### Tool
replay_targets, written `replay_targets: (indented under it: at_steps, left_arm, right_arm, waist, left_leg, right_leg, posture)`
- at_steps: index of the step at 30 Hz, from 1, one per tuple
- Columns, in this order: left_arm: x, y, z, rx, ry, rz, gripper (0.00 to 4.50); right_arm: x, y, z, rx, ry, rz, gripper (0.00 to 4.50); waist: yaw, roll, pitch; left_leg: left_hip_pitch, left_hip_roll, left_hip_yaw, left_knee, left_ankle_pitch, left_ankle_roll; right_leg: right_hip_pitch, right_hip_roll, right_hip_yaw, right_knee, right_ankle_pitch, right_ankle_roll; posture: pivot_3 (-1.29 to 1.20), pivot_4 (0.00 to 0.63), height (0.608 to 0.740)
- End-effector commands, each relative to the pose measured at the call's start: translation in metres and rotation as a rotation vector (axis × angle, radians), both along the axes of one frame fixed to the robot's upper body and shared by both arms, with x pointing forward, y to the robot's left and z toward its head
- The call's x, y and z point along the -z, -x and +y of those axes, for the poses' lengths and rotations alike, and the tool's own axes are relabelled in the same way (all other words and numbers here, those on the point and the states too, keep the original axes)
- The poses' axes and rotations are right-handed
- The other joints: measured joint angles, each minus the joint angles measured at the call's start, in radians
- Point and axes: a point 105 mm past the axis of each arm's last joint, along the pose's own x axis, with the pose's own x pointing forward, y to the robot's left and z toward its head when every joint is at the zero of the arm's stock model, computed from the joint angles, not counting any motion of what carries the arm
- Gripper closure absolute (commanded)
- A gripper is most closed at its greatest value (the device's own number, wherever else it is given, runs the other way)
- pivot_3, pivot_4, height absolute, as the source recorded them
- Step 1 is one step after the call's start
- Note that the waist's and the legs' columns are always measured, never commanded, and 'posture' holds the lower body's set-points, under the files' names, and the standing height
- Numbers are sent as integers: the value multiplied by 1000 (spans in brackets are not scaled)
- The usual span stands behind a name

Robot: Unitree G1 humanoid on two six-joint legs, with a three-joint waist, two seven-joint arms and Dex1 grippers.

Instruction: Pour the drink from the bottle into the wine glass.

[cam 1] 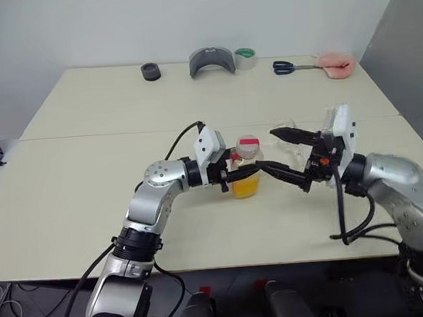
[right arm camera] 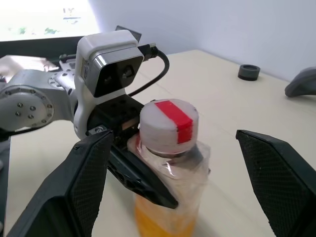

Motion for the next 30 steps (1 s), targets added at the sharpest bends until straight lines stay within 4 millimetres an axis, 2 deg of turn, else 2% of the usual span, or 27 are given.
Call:
replay_targets:
  at_steps: [1, 8, 15, 18, 20, 23, 26, 30]
  left_arm:
    - [-16, 0, -3, 39, 21, -57, 2658]
    - [-15, -4, -4, 62, 3, -63, 2658]
    - [-15, -5, -3, 65, -3, -72, 2658]
    - [-14, -5, -2, 62, -8, -76, 2658]
    - [-13, -4, -1, 60, -10, -76, 2659]
    - [-13, -4, 0, 58, -13, -75, 2659]
    - [-12, -3, 1, 56, -14, -72, 2659]
    - [-13, -1, 0, 74, -15, -61, 2661]
  right_arm:
    - [-9, -1, 11, 127, -27, -69, 266]
    - [-9, -9, 34, 222, -58, -94, 266]
    - [-8, -15, 37, 268, -66, -101, 266]
    - [-7, -17, 37, 273, -68, -102, 850]
    - [-6, -16, 38, 262, -59, -109, 1586]
    - [-5, -14, 41, 235, -56, -115, 2441]
    - [-5, -1, 54, 86, -49, -132, 2555]
    - [4, 16, 61, -266, 70, -139, 2555]
  waist:
    - [-1, 0, 0]
    - [-1, 0, 0]
    - [-2, 0, 0]
    - [-4, 0, 0]
    - [-5, 0, 0]
    - [-6, 0, 0]
    - [-6, 0, 0]
    - [-6, 0, 0]
  left_leg:
    - [0, 0, 0, 0, 0, 0]
    - [0, 0, 0, 0, 0, 0]
    - [0, 0, -1, 0, 0, 0]
    - [0, 0, -1, 0, 0, 0]
    - [0, 0, -1, 0, 0, 0]
    - [0, 0, -1, 0, 0, 0]
    - [0, 0, -1, 0, 0, 0]
    - [0, -1, 0, 0, 0, 0]
  right_leg:
    - [0, 0, 0, 0, 0, 0]
    - [0, 0, -1, -1, 0, 0]
    - [0, 0, -1, -1, 0, 0]
    - [0, 0, -1, -1, 0, 0]
    - [0, 0, -1, -1, 0, 0]
    - [0, 0, -1, 0, 0, 0]
    - [0, 0, -1, 0, 0, 0]
    - [0, 0, -1, -1, 0, 0]
  posture:
    - [0, 150, 740]
    - [0, 150, 740]
    - [0, 150, 740]
    - [0, 150, 740]
    - [0, 150, 740]
    - [0, 150, 740]
    - [0, 150, 740]
    - [0, 150, 740]
